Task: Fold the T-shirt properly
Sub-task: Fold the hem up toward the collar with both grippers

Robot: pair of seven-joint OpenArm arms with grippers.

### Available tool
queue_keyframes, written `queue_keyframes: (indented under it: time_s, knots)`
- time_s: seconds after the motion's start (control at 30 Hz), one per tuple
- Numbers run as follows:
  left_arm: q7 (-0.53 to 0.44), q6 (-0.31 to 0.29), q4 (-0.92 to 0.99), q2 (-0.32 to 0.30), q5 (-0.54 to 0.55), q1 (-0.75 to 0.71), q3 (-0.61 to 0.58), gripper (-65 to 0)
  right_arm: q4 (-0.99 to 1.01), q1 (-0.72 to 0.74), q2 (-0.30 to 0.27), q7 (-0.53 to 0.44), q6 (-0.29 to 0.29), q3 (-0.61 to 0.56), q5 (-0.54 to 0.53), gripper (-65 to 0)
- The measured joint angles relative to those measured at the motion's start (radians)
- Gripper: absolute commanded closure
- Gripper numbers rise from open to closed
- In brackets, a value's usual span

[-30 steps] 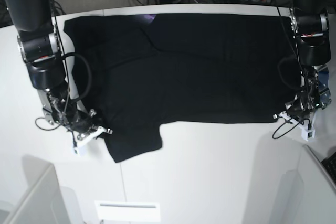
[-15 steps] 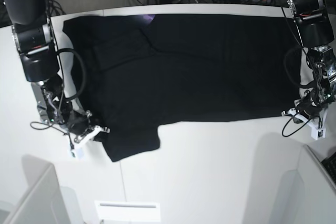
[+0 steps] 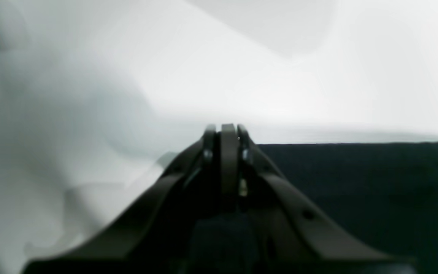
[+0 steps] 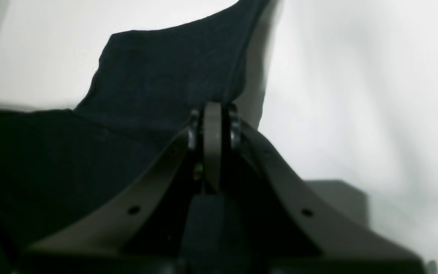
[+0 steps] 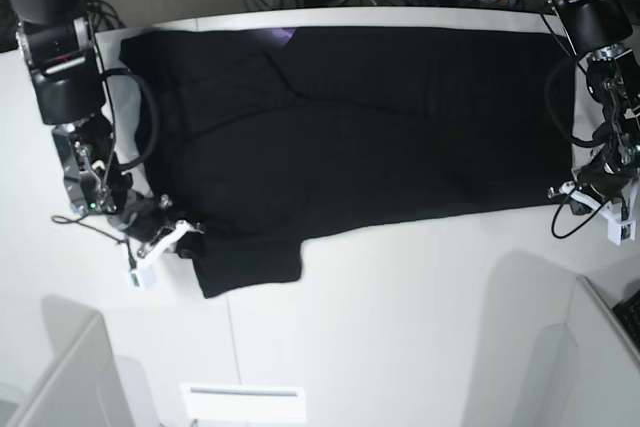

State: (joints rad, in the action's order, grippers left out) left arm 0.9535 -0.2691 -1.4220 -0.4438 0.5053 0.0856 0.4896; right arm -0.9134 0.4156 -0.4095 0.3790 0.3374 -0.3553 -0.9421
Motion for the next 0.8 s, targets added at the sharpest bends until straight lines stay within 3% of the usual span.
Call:
queue_keyframes:
  time_s: [0.07, 0.13, 0.3, 0.63, 0.8]
  knots:
    - [0.027, -0.008, -0.029, 0.000, 0.001, -0.003, 0.025, 0.0, -0.035, -0.044, 0.000, 0.040, 0.001, 0.076, 0.004, 0.0]
    - [0.026, -0.058, -0.061, 0.002, 0.004, -0.023, 0.052, 0.0, -0.056, -0.070, -0.004, 0.071, 0.000, 0.135, 0.005, 0.0]
    - [0.039, -0.105, -0.086, 0.047, 0.004, -0.068, 0.096, 0.0, -0.129, -0.116, -0.002, 0.098, 0.000, 0.200, 0.004, 0.0]
    - [0.037, -0.102, -0.098, 0.035, 0.002, -0.111, 0.105, 0.0, -0.313, -0.232, 0.011, 0.261, 0.002, 0.381, 0.004, 0.0]
    - [0.039, -0.102, -0.113, 0.035, -0.001, -0.128, 0.105, 0.0, -0.365, -0.285, 0.057, 0.370, 0.002, 0.491, 0.006, 0.0]
